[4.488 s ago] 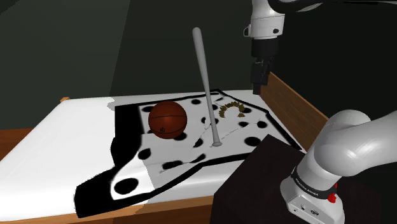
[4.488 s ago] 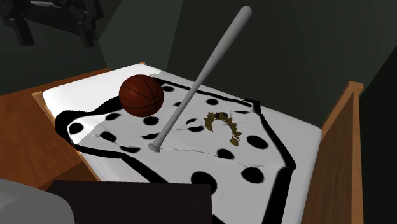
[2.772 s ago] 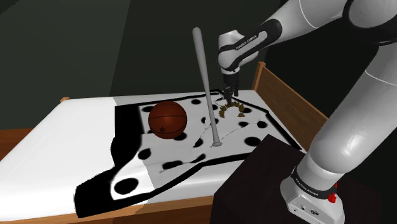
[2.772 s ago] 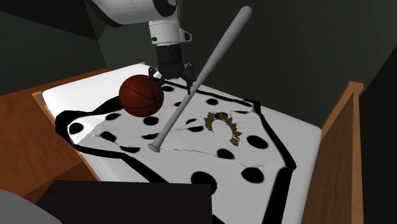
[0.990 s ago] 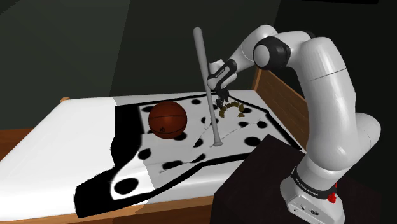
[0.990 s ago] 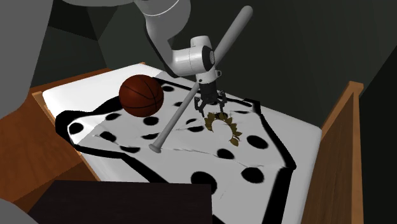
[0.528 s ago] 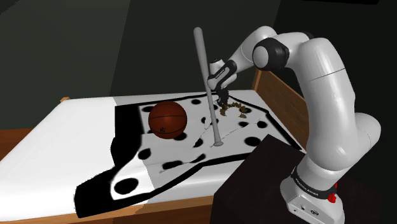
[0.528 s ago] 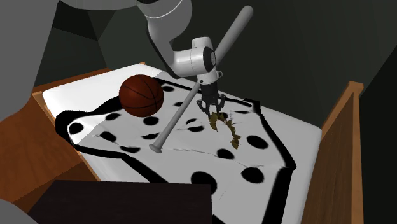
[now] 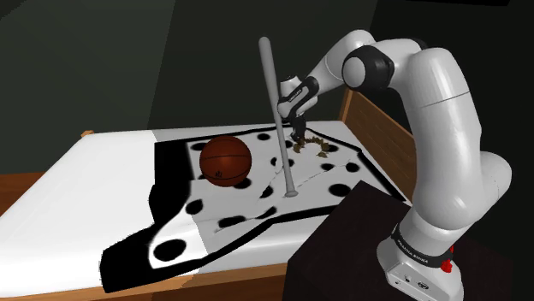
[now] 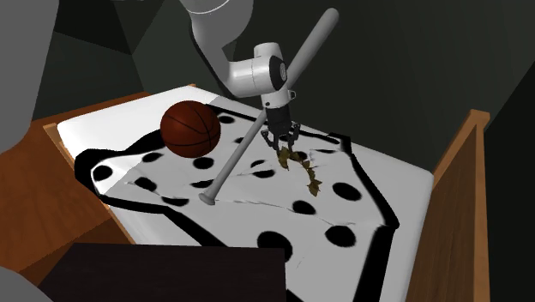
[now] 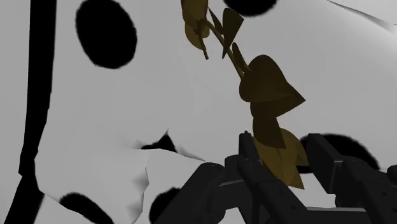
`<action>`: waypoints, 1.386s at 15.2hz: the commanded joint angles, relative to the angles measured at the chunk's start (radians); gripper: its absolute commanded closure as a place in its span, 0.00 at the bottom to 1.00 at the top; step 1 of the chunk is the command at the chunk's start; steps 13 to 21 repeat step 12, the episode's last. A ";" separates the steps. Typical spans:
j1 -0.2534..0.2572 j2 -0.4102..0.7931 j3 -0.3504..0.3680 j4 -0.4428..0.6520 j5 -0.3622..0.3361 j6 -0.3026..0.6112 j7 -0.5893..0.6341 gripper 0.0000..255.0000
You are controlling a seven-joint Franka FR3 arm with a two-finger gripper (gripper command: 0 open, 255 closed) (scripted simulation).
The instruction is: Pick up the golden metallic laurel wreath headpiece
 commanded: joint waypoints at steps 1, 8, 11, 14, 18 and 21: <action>0.001 -0.020 0.000 -0.002 0.000 -0.018 -0.004 1.00; 0.003 -0.082 0.000 -0.003 0.002 -0.078 -0.018 1.00; 0.004 -0.100 -0.001 -0.001 0.003 -0.098 -0.022 1.00; 0.004 -0.100 -0.001 0.000 0.003 -0.098 -0.022 1.00; 0.004 -0.100 -0.001 0.000 0.003 -0.098 -0.022 1.00; 0.004 -0.100 -0.001 0.000 0.003 -0.098 -0.022 1.00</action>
